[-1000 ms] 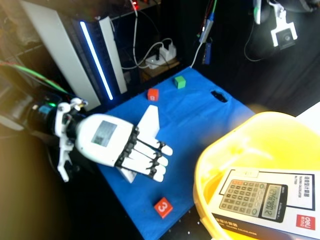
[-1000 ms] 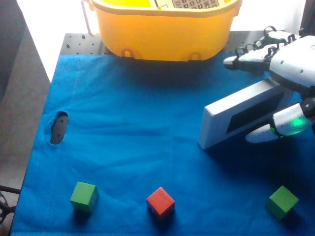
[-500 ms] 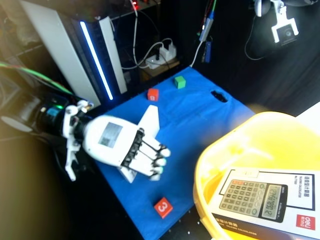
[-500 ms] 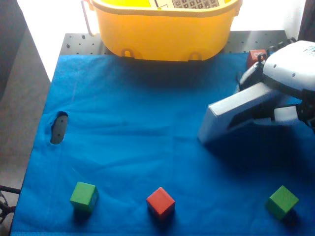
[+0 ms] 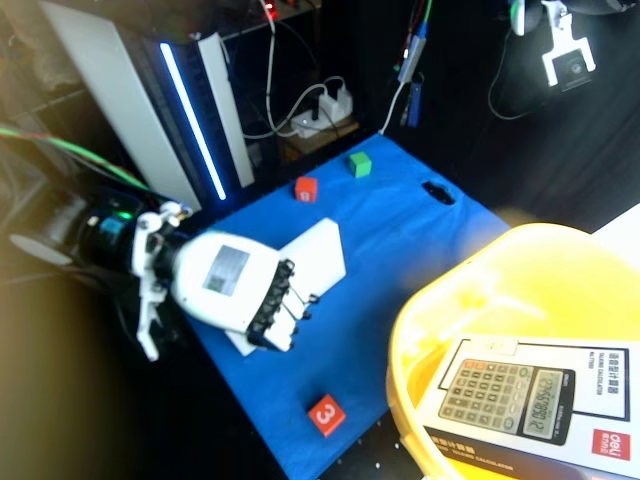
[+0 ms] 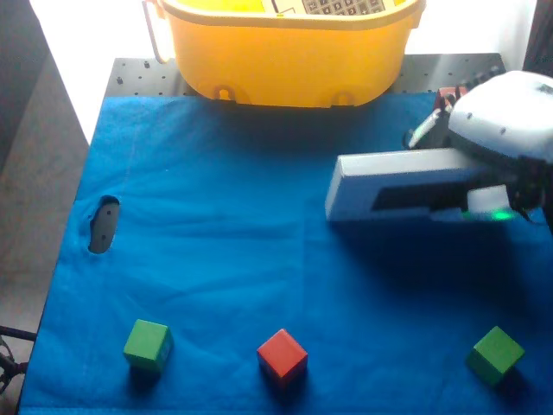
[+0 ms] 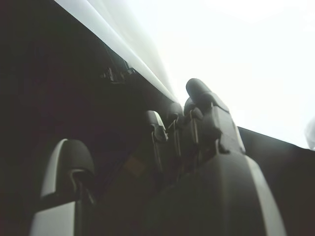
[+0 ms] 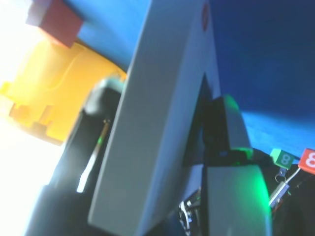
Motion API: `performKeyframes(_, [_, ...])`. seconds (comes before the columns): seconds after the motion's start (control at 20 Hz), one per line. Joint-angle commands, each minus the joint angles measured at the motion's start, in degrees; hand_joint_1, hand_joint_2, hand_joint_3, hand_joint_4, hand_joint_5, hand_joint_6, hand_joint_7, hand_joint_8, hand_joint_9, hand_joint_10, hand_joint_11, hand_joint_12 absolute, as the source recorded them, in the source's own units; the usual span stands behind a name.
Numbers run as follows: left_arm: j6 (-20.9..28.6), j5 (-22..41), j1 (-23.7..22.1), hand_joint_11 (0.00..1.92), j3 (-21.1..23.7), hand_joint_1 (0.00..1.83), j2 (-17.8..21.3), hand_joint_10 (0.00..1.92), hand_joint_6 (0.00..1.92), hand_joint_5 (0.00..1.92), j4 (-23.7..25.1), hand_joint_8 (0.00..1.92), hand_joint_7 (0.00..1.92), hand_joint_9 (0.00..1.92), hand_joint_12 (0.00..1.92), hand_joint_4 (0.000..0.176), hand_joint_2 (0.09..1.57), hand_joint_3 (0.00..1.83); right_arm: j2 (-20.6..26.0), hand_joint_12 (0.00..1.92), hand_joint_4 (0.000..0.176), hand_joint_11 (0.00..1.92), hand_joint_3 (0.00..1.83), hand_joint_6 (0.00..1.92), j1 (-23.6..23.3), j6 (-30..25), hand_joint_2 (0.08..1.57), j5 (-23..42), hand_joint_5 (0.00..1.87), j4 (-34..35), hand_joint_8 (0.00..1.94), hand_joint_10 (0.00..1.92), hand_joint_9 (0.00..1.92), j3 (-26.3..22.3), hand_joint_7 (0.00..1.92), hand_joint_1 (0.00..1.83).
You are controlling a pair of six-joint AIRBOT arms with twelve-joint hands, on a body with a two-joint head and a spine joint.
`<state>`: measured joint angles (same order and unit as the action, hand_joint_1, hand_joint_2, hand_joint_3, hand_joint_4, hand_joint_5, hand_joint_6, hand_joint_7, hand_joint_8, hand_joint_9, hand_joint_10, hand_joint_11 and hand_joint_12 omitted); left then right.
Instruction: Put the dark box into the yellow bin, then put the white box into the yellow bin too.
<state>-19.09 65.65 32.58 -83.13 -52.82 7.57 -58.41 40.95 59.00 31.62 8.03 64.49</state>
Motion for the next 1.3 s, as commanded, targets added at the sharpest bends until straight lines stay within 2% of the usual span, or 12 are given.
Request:
performKeyframes(0.0, [0.0, 5.3, -0.4, 0.0, -0.1, 0.87, 0.5, 0.01, 0.02, 0.48, -3.0, 0.0, 0.26, 0.13, 0.76, 0.0, 1.11, 0.0, 0.7, 1.71, 0.0, 0.88, 0.0, 0.74, -2.0, 0.0, 1.13, 7.5, 0.95, -0.6, 1.24, 1.36, 1.01, -0.1, 1.0, 1.27])
performKeyframes(0.15, [-1.0, 4.6, 0.5, 0.0, -0.1, 0.87, 0.5, 0.0, 0.01, 0.48, -3.9, 0.0, 0.26, 0.13, 0.76, 0.0, 1.11, 0.0, 1.5, 1.63, 0.0, 0.91, 0.0, 0.86, -5.3, 0.0, 1.13, 7.5, 0.89, -2.2, 1.14, 1.24, 1.05, -0.4, 1.04, 1.27])
performKeyframes(0.3, [-1.4, 4.7, 3.1, 0.0, -0.1, 0.87, 0.5, 0.0, 0.01, 0.48, -5.9, 0.0, 0.26, 0.13, 0.76, 0.0, 1.11, 0.0, 1.5, 1.42, 0.0, 0.95, 0.0, 0.86, -8.5, 0.0, 1.08, 7.5, 0.95, -4.2, 0.87, 0.92, 1.12, -0.4, 1.16, 1.28])
performKeyframes(0.35, [-1.6, 4.8, 3.7, 0.0, -0.1, 0.87, 0.5, 0.0, 0.01, 0.48, -6.3, 0.0, 0.26, 0.13, 0.76, 0.0, 1.11, 0.0, 1.5, 1.41, 0.0, 0.93, 0.0, 0.92, -9.0, 0.0, 1.09, 7.5, 0.92, -4.6, 0.9, 0.88, 1.12, -0.4, 1.14, 1.28])
performKeyframes(0.55, [-2.0, 5.3, 6.2, 0.0, -0.1, 0.87, 0.5, 0.0, 0.01, 0.49, -8.2, 0.0, 0.26, 0.13, 0.76, 0.0, 1.11, 0.0, 1.6, 1.42, 0.0, 0.93, 0.0, 0.91, -12.7, 0.0, 1.08, 7.5, 0.93, -7.2, 0.81, 0.92, 1.13, -0.6, 1.19, 1.28])
performKeyframes(0.6, [-2.0, 5.7, 7.2, 0.0, -0.1, 1.04, 0.5, 0.0, 0.0, 0.1, -8.9, 0.0, 0.12, 0.12, 0.75, 0.083, 0.91, 0.0, 1.7, 1.37, 0.0, 0.94, 0.0, 0.95, -13.5, 0.0, 1.08, 7.5, 0.92, -8.1, 0.78, 0.85, 1.15, -0.9, 1.19, 1.28])
performKeyframes(0.65, [-2.0, 6.5, 8.3, 0.0, -0.1, 1.02, 0.3, 0.01, 0.01, 0.05, -10.0, 0.0, 0.05, 0.14, 0.75, 0.121, 0.92, 0.0, 1.9, 1.31, 0.0, 0.96, 0.0, 0.94, -14.5, 0.0, 1.08, 7.5, 0.94, -9.2, 0.74, 0.73, 1.17, -1.2, 1.21, 1.27])
performKeyframes(0.75, [-2.1, 7.0, 9.4, 0.0, -0.2, 1.03, 0.2, 0.01, 0.0, 0.01, -10.9, 0.0, 0.07, 0.09, 0.45, 0.136, 0.91, 0.0, 2.0, 1.35, 0.0, 0.97, 0.0, 0.86, -16.2, 0.0, 1.06, 7.5, 0.98, -10.5, 0.71, 0.64, 1.21, -1.3, 1.23, 1.28])
performKeyframes(0.85, [-2.1, 7.2, 10.0, 0.0, -0.2, 1.03, 0.1, 0.01, 0.0, 0.04, -11.2, 0.0, 0.06, 0.12, 0.47, 0.116, 0.9, 0.0, 2.1, 1.36, 0.0, 0.99, 0.0, 0.81, -18.2, 0.0, 1.05, 7.5, 1.0, -11.6, 0.67, 0.65, 1.23, -1.4, 1.26, 1.28])
performKeyframes(0.95, [-2.2, 7.2, 10.3, 0.0, -0.2, 1.02, 0.0, 0.0, 0.0, 0.04, -11.4, 0.01, 0.11, 0.12, 0.41, 0.164, 0.87, 0.0, 2.2, 1.3, 0.0, 0.99, 0.0, 0.87, -19.8, 0.0, 1.06, 7.5, 0.98, -12.5, 0.66, 0.57, 1.23, -1.4, 1.24, 1.27])
performKeyframes(1.1, [-2.4, 7.3, 10.7, 0.0, -0.3, 0.99, -0.3, 0.0, 0.0, 0.05, -11.4, 0.01, 0.13, 0.13, 0.47, 0.164, 0.85, 0.0, 2.3, 1.31, 0.0, 1.01, 0.0, 0.88, -22.0, 0.0, 1.07, 7.5, 0.96, -13.6, 0.73, 0.5, 1.29, -0.9, 1.22, 1.28])
performKeyframes(1.25, [-2.4, 8.2, 11.2, 0.0, -0.1, 1.03, -0.5, 0.0, 0.0, 0.0, -11.4, 0.0, 0.09, 0.08, 0.51, 0.146, 0.84, 0.0, 2.2, 1.36, 0.0, 1.03, 0.0, 0.77, -23.1, 0.0, 1.06, 7.5, 1.01, -13.7, 0.77, 0.76, 1.23, 0.3, 1.22, 1.29])
